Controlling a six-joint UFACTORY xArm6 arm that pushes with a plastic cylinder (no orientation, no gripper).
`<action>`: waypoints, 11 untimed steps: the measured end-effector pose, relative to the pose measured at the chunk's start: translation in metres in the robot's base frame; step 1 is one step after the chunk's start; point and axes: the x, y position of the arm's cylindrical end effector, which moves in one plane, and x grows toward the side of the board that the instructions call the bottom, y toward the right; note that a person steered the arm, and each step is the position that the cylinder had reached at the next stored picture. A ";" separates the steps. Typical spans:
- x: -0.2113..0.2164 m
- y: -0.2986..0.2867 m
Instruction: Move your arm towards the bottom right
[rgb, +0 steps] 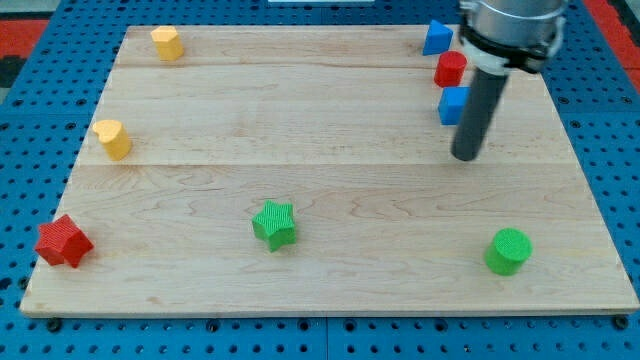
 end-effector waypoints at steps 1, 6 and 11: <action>0.011 0.041; 0.071 0.077; 0.149 0.008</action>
